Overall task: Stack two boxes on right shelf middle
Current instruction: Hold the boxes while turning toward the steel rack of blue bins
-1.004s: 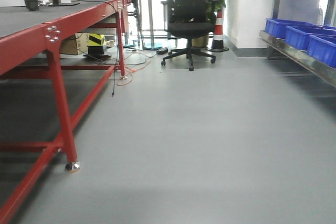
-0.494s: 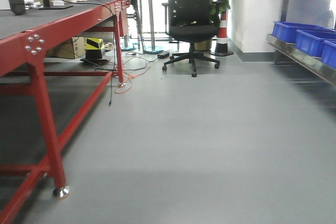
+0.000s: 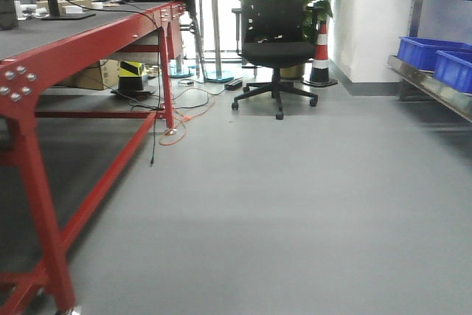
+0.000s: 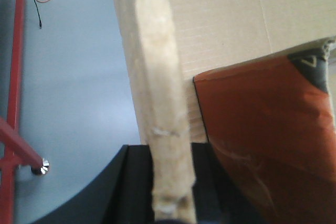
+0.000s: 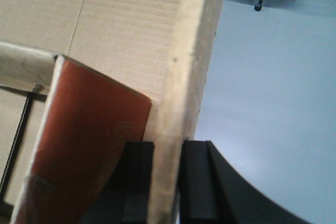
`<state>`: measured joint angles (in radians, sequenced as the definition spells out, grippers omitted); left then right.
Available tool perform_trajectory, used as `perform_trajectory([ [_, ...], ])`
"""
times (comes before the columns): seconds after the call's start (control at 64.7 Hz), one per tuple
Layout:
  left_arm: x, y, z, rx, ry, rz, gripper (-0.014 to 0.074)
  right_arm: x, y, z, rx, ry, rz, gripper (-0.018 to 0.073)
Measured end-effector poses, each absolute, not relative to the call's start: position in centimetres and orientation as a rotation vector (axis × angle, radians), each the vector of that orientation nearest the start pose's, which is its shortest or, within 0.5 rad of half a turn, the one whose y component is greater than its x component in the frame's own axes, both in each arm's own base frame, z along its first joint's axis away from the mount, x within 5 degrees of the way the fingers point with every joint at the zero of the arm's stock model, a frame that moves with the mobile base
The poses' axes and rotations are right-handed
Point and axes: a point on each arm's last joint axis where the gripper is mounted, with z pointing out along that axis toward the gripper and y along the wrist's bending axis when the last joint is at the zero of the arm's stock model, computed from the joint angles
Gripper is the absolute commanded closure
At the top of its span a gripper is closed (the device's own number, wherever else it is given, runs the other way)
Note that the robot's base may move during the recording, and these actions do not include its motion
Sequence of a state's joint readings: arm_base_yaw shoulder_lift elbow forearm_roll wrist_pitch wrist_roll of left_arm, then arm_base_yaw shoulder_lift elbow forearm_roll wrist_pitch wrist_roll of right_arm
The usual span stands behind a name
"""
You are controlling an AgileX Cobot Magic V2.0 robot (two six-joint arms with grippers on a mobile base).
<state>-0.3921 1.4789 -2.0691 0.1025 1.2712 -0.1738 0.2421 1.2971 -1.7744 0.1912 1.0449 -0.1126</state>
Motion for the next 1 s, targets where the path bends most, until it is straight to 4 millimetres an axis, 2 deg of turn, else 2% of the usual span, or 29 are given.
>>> perform_trajectory([
  [1.004,25.22,-9.47,53.14,0.213,2.156,-0.203,0.0708,23.03,7.23,51.73,-0.365,2.016,0.31,0.0713],
])
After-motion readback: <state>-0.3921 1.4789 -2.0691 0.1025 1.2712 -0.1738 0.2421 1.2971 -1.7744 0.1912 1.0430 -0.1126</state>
